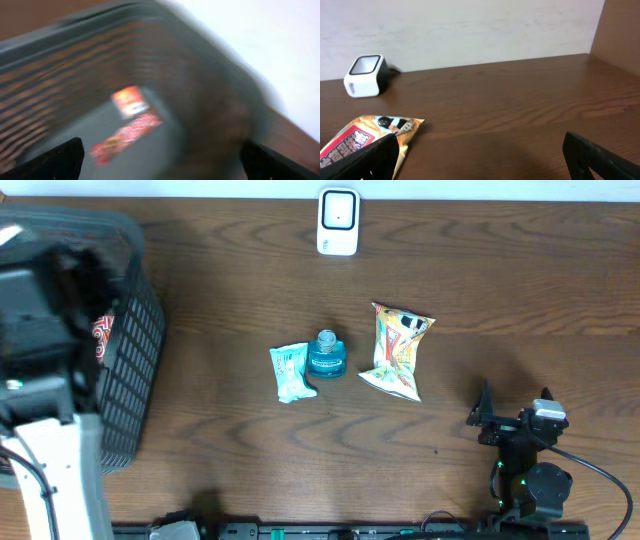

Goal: Scan the item barcode
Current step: 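Release the wipe pack left of the bottle and withdraw to the basket, then reach the left gripper into the basket and grasp the red Tora bar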

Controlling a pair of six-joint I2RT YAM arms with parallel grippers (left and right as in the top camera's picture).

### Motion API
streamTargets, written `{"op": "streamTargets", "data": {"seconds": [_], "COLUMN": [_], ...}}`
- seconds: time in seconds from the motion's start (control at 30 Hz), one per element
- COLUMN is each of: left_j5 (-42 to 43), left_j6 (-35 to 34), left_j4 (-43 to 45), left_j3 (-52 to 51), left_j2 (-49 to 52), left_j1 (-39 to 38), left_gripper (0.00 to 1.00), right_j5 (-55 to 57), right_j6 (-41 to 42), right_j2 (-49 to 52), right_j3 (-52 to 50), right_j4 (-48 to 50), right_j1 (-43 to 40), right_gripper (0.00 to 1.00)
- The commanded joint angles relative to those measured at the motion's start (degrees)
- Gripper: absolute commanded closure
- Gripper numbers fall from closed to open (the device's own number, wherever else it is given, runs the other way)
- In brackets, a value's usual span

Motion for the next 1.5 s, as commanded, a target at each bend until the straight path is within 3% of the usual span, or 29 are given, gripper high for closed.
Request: {"op": "streamTargets", "data": {"seconds": [0.0, 0.13, 0.33, 0.53, 1.2, 1.27, 1.3, 1.33, 1.37, 1.47], "left_j5": [-0.74, 4.39, 18.03, 18.08, 16.57, 16.57, 16.57, 16.59, 16.59, 16.61], "left_j6": [-3.54, -0.37, 14.64, 20.79, 20.96, 20.98, 20.96, 20.96, 20.94, 20.44], "left_j4": [-2.73, -4.00, -0.35, 0.92, 6.69, 6.40, 5.99, 5.57, 5.38, 4.92], "left_j3": [0.57, -0.61, -3.98, -3.98, -4.00, -4.00, -4.00, -4.00, -4.00, -3.98], "left_j2": [3.78, 8.98, 18.49, 28.15, 48.89, 49.92, 50.31, 50.56, 50.56, 50.27], "left_j1": [8.76, 14.75, 16.57, 16.57, 16.79, 16.79, 16.79, 16.79, 16.79, 16.79], "left_gripper": [0.01, 0.01, 0.01, 0.01, 0.01, 0.32, 0.61, 0.81, 0.92, 0.93], "right_j5": [-0.33, -0.33, -0.33, -0.33, -0.33, -0.33, -0.33, -0.33, -0.33, -0.33], "right_j6": [0.13, 0.13, 0.13, 0.13, 0.13, 0.13, 0.13, 0.13, 0.13, 0.13], "right_j2": [-0.31, -0.31, -0.31, -0.31, -0.31, -0.31, -0.31, -0.31, -0.31, -0.31], "right_j3": [-0.09, -0.09, -0.09, -0.09, -0.09, -0.09, -0.09, -0.09, -0.09, -0.09], "right_j4": [-0.15, -0.15, -0.15, -0.15, -0.15, -0.15, -0.15, -0.15, -0.15, -0.15], "right_j1": [-0.31, -0.31, -0.31, -0.31, -0.31, -0.31, -0.31, -0.31, -0.31, -0.31], "right_gripper": [0.01, 0.01, 0.01, 0.01, 0.01, 0.01, 0.01, 0.01, 0.01, 0.01]}}
